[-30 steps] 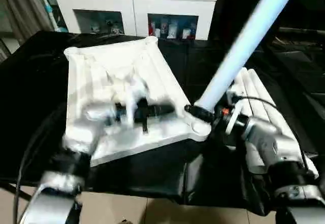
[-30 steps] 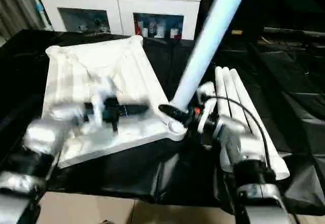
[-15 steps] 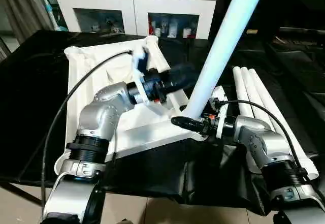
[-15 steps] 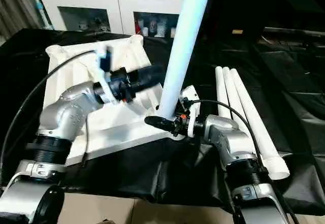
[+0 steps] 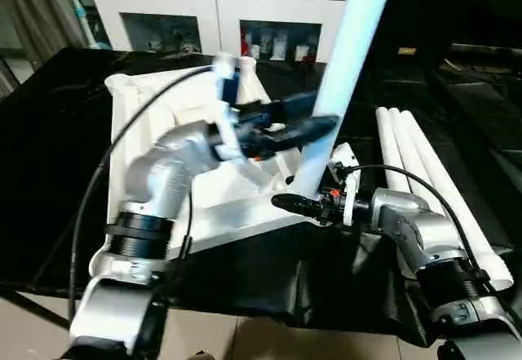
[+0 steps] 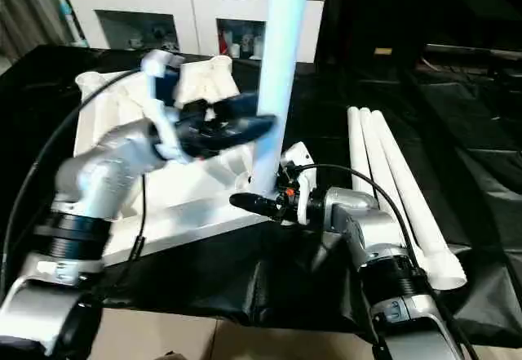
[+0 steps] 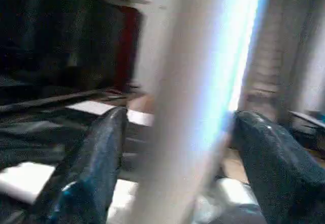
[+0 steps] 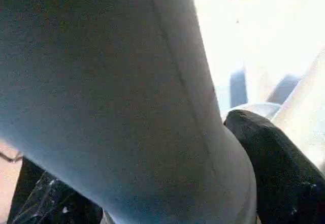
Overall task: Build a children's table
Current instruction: Insert table leg to table base
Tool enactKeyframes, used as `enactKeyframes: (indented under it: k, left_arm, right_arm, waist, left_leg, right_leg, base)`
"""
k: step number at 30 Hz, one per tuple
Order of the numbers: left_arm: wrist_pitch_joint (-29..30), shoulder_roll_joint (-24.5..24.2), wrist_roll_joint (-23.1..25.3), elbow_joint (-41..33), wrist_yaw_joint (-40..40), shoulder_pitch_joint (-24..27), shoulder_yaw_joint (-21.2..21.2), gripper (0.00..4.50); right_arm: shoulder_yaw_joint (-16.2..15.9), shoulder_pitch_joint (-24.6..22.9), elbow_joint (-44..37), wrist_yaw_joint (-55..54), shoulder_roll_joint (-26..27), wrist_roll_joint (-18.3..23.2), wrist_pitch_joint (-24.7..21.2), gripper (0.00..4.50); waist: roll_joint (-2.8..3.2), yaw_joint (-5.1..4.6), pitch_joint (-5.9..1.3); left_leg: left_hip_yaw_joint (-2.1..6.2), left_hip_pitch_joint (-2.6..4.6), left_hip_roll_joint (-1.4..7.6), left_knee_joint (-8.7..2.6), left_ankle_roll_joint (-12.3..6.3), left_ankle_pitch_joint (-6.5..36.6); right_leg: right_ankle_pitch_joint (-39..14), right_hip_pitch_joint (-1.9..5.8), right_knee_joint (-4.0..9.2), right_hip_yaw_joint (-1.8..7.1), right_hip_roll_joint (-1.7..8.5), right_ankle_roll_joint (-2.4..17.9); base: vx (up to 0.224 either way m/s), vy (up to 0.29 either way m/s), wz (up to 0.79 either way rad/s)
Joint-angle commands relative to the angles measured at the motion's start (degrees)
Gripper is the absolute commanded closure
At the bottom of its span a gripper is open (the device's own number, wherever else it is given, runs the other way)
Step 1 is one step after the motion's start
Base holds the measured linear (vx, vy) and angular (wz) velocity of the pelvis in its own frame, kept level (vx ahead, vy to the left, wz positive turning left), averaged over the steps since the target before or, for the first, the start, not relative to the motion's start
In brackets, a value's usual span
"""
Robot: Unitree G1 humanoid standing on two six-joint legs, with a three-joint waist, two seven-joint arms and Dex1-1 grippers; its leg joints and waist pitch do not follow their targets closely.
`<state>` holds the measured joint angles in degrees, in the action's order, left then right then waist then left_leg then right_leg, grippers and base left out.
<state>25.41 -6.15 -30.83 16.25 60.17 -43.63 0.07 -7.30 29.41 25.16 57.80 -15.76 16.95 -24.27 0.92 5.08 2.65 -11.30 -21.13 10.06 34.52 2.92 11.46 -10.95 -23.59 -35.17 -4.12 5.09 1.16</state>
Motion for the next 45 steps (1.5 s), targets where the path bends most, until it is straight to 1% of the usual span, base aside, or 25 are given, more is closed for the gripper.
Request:
enactKeyframes:
  k: [1,3,5,6,10,11,13,14,16,18,20,22,23,26,28,29,30,31,32,33,34,35,37,38,45]
  left_arm:
    - [-0.81,-0.15,1.03,0.96,-1.92,-1.77,0.83,1.11]
    - [-0.41,-0.45,0.81,1.48,-2.46,-2.37,0.84,1.14]
    - [-0.29,-0.51,0.51,1.66,-2.35,-2.7,1.01,1.47]
    - [-0.47,-0.42,0.61,1.77,-2.44,-2.75,1.11,1.47]
    - [-0.78,-0.53,1.08,3.44,-3.27,-3.47,1.51,1.8]
    - [-0.44,-0.8,1.24,3.9,-3.52,-3.7,1.47,1.96]
    - [1.34,-1.16,0.84,4.58,-4.42,-4.18,1.68,2.15]
    - [1.58,-1.17,0.76,4.65,-4.57,-4.23,1.73,2.15]
    - [3.73,-0.89,-0.66,5.0,-5.98,-4.76,2.71,2.5]
    - [4.73,-0.7,-1.91,4.83,-5.97,-5.04,3.4,2.6]
    - [4.94,-0.86,-1.8,4.94,-6.12,-5.4,3.47,2.67]
    - [5.48,-1.02,-1.57,5.35,-6.93,-5.87,3.71,2.68]
    - [5.82,-1.15,-1.64,5.65,-7.41,-6.21,3.97,2.69]
    - [6.46,-1.17,-1.71,6.26,-8.92,-6.74,4.57,2.7]
    - [7.3,-1.35,-1.55,6.75,-10.03,-7.28,4.75,2.71]
    - [7.56,-1.43,-1.34,6.81,-10.15,-7.48,4.69,2.71]
    - [7.95,-1.42,-1.22,6.97,-10.6,-7.7,4.76,2.71]
    - [8.38,-1.5,-1.02,7.12,-10.92,-7.97,4.72,2.71]
    - [8.89,-1.8,-0.59,7.22,-10.77,-8.39,4.35,2.71]
    - [9.04,-1.85,-0.53,7.23,-10.81,-8.48,4.31,2.71]
    - [9.41,-1.99,-0.37,7.24,-10.91,-8.73,4.19,2.71]
    - [9.62,-2.19,-0.22,7.44,-10.85,-9.18,4.06,2.71]
    - [10.73,-2.56,-0.16,7.83,-11.5,-10.15,4.12,2.74]
    - [11.84,-2.8,-0.31,7.74,-11.64,-10.69,3.98,2.74]
    - [12.94,-2.15,-0.2,8.94,-14.48,-11.59,4.58,2.75]
  right_arm:
    - [-0.2,0.78,0.05,-0.01,-0.32,-0.7,0.53,1.42]
    - [-0.2,0.87,0.21,-0.12,-0.29,-0.7,0.59,1.43]
    - [-0.08,1.28,0.57,-0.32,-0.22,-0.8,0.66,1.43]
    - [-0.05,1.36,0.63,-0.33,-0.19,-0.82,0.65,1.43]
    - [0.31,2.01,1.34,-0.51,-0.2,-0.88,1.1,1.44]
    - [0.34,2.09,1.27,-0.6,-0.18,-0.86,1.13,1.44]
    - [0.63,2.16,1.35,-0.92,0.0,-0.81,1.44,1.44]
    - [0.68,2.15,1.37,-0.96,0.03,-0.8,1.49,1.44]
    - [0.96,1.94,1.15,-1.2,0.21,-0.84,1.55,1.45]
    - [1.08,1.81,0.71,-1.38,0.32,-0.71,1.34,1.46]
    - [1.11,1.82,0.44,-1.36,0.32,-0.56,1.27,1.56]
    - [1.21,2.01,0.51,-1.29,0.26,-0.47,1.38,1.6]
    - [1.34,2.31,0.81,-1.32,0.23,-0.46,1.58,1.6]
    - [1.51,2.75,1.29,-1.44,0.27,-0.49,1.9,1.6]
    - [1.63,3.1,1.49,-1.91,0.51,-0.59,2.64,1.6]
    - [1.75,3.3,1.61,-3.18,0.74,-1.23,3.63,1.6]
    - [2.35,3.49,1.74,-3.59,1.04,-0.79,3.57,1.25]
    - [3.17,3.71,1.75,-3.98,1.38,-0.1,3.35,1.25]
    - [4.59,4.01,1.15,-4.21,1.68,1.33,2.64,0.9]
    - [4.87,4.03,0.86,-4.1,1.67,1.73,2.28,0.88]
    - [5.52,4.08,0.01,-3.8,1.6,2.71,1.33,0.88]
    - [5.47,4.17,-0.91,-2.64,0.88,3.32,0.09,0.69]
    - [5.33,4.92,-1.77,-1.72,-0.3,3.52,-1.4,0.47]
    - [5.17,5.89,-2.07,-0.92,-1.16,3.75,-3.21,0.45]
    - [4.23,9.65,-2.81,2.04,-2.81,5.15,-8.69,0.44]
  waist:
    - [-0.82,0.03,-4.01]
    - [-0.83,0.06,-4.01]
    - [-0.78,0.0,-4.05]
    - [-0.78,0.0,-4.05]
    - [-0.37,0.07,-4.02]
    - [-0.43,0.05,-4.04]
    - [-0.06,0.04,-4.09]
    - [-0.22,0.01,-4.13]
    - [0.02,0.04,-4.17]
    - [-0.18,-0.07,-4.18]
    - [-0.29,-0.05,-4.21]
    - [-0.17,0.02,-4.19]
    - [0.08,0.04,-4.17]
    - [0.02,-0.04,-4.17]
    - [0.59,0.0,-4.21]
    - [0.56,-0.05,-4.2]
    - [0.41,-0.08,-4.21]
    - [0.36,-0.11,-4.24]
    - [0.52,-0.04,-4.22]
    - [0.47,-0.03,-4.3]
    - [0.08,0.01,-4.21]
    - [-0.74,0.08,-4.18]
    - [-0.17,0.35,-4.18]
    - [-0.16,0.33,-4.19]
    - [-0.24,0.41,-4.17]
  left_leg:
    - [1.16,0.2,2.87,-3.21,-6.97,2.06]
    - [1.17,0.15,2.86,-3.19,-7.02,1.57]
    - [1.16,0.15,2.87,-3.1,-7.36,1.27]
    - [1.15,0.16,2.87,-3.09,-7.51,1.19]
    - [1.16,0.22,2.89,-3.07,-7.33,1.86]
    - [1.16,0.25,2.91,-3.07,-7.25,2.0]
    - [1.2,0.32,2.91,-3.07,-6.9,2.35]
    - [1.19,0.37,2.9,-3.05,-6.8,2.33]
    - [1.25,0.32,2.89,-3.01,-6.83,1.9]
    - [1.24,0.14,2.83,-2.98,-7.13,1.86]
    - [1.22,0.26,2.85,-2.97,-7.32,1.74]
    - [1.22,0.3,2.87,-2.96,-7.41,1.8]
    - [1.26,0.36,2.94,-3.0,-7.28,2.02]
    - [1.25,0.35,2.9,-2.98,-6.96,2.47]
    - [1.32,0.39,2.85,-2.91,-6.8,2.34]
    - [1.33,0.34,2.85,-2.93,-6.7,2.49]
    - [1.3,0.37,2.83,-2.95,-6.7,2.53]
    - [1.3,0.29,2.77,-2.93,-6.72,2.47]
    - [1.35,0.32,2.79,-2.94,-6.77,2.42]
    - [1.33,0.39,2.77,-2.89,-6.85,2.35]
    - [1.3,0.33,2.73,-2.92,-7.08,1.96]
    - [1.23,0.22,2.74,-2.93,-7.48,1.51]
    - [1.27,0.24,2.76,-2.81,-7.84,0.84]
    - [1.31,0.2,2.74,-2.78,-8.11,0.42]
    - [1.23,0.15,2.65,-2.63,-8.04,0.44]
  right_leg:
    - [-1.01,4.08,3.07,2.63,3.42,14.96]
    - [-0.75,4.05,2.94,2.59,3.32,15.07]
    - [0.11,4.05,2.83,2.57,3.33,15.46]
    - [0.23,4.03,2.81,2.57,3.32,15.55]
    - [-0.41,3.96,2.91,2.5,3.26,15.92]
    - [-0.4,3.99,2.93,2.5,3.27,15.87]
    - [-0.06,3.96,2.83,2.48,3.25,15.89]
    - [0.43,3.96,2.8,2.49,3.21,16.0]
    - [1.58,4.03,2.69,2.48,3.28,16.48]
    - [2.58,4.2,2.6,2.45,3.28,16.78]
    - [2.3,4.12,2.67,2.42,3.21,16.78]
    - [2.07,4.06,2.67,2.45,3.24,16.87]
    - [1.64,4.01,2.66,2.41,3.23,16.87]
    - [1.62,4.07,2.69,2.42,3.25,16.99]
    - [2.31,4.03,2.62,2.41,3.23,17.04]
    - [2.65,4.07,2.66,2.41,3.25,17.13]
    - [2.74,4.06,2.73,2.41,3.21,17.12]
    - [3.01,4.16,2.61,2.42,3.24,17.28]
    - [2.99,4.16,2.62,2.4,3.27,17.31]
    - [3.04,4.15,2.59,2.39,3.22,17.33]
    - [3.04,4.21,2.52,2.42,3.2,17.34]
    - [2.93,4.25,2.65,2.41,3.22,17.28]
    - [2.69,4.2,2.43,2.41,3.24,17.1]
    - [2.8,4.18,2.36,2.36,3.19,17.13]
    - [2.22,4.16,2.49,2.41,3.23,17.04]
  base:
    - [0.0,0.0,0.0]
    - [0.0,0.0,0.0]
    - [0.0,0.0,0.0]
    - [0.0,0.0,0.0]
    - [0.0,0.0,0.0]
    - [0.0,0.0,0.0]
    - [0.0,0.0,0.0]
    - [0.0,0.0,0.0]
    - [0.0,0.0,0.0]
    - [0.0,0.0,0.0]
    - [0.0,0.0,0.0]
    - [0.0,0.0,0.0]
    - [0.0,0.0,0.0]
    - [0.0,0.0,0.0]
    - [0.0,0.0,0.0]
    - [0.0,0.0,0.0]
    - [0.0,0.0,0.0]
    - [0.0,0.0,0.0]
    - [0.0,0.0,0.0]
    - [0.0,0.0,0.0]
    - [0.0,0.0,0.0]
    - [0.0,0.0,0.0]
    - [0.0,0.0,0.0]
    - [0.0,0.0,0.0]
    - [0.0,0.0,0.0]
